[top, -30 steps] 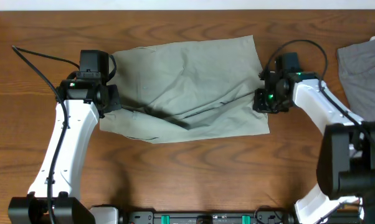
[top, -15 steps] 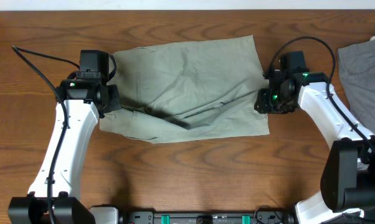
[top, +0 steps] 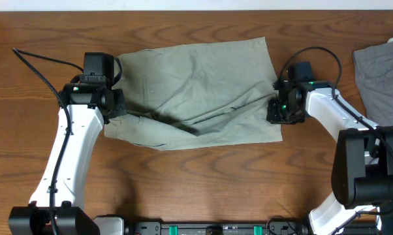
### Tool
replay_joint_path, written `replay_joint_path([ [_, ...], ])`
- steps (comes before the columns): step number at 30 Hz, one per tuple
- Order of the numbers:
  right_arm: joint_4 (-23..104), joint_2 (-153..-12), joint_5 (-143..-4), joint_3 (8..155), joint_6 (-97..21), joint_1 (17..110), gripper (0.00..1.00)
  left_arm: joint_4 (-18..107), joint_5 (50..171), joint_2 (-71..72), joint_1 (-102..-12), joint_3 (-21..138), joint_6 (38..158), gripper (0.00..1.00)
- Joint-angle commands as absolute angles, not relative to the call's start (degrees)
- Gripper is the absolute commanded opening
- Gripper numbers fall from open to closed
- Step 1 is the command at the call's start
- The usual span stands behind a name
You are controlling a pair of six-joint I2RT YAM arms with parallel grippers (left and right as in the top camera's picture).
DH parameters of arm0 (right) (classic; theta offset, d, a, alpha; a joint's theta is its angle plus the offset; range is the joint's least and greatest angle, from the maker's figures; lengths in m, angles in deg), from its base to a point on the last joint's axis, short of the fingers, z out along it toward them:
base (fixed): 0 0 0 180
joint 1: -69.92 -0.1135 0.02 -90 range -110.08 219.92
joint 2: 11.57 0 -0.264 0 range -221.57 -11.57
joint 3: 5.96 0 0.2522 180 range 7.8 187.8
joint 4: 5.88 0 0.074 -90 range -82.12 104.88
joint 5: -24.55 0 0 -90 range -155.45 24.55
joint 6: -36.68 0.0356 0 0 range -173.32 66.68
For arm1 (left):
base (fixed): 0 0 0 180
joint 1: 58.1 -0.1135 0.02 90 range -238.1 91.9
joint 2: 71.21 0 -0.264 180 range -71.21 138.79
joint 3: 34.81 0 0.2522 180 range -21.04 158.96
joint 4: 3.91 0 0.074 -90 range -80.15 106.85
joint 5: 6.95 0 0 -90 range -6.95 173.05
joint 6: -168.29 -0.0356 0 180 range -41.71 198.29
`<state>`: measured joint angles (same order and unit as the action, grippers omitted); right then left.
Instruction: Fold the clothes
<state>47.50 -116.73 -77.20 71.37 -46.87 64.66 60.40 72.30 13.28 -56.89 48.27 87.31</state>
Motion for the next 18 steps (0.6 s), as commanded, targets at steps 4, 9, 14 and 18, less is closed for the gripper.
replay_joint_path([
  [4, 47.5, -116.7, -81.0, 71.0, -46.6, 65.0, 0.14, 60.4, 71.4, 13.3, -57.2, 48.9, 87.2, 0.06],
  [9, 47.5, -116.6, -81.1, 71.0, -46.6, 65.0, 0.04, 60.4, 71.4, 13.3, -57.2, 48.9, 87.2, 0.06],
  [14, 47.4, -114.0, -79.2, 71.0, -47.0, 65.3, 0.01, 60.4, 71.4, 13.3, -57.2, 48.9, 87.1, 0.06],
  [18, 47.2, -110.2, -78.1, 71.0, -47.7, 65.6, 0.01, 60.3, 71.4, 13.3, -57.2, 48.9, 87.1, 0.06],
])
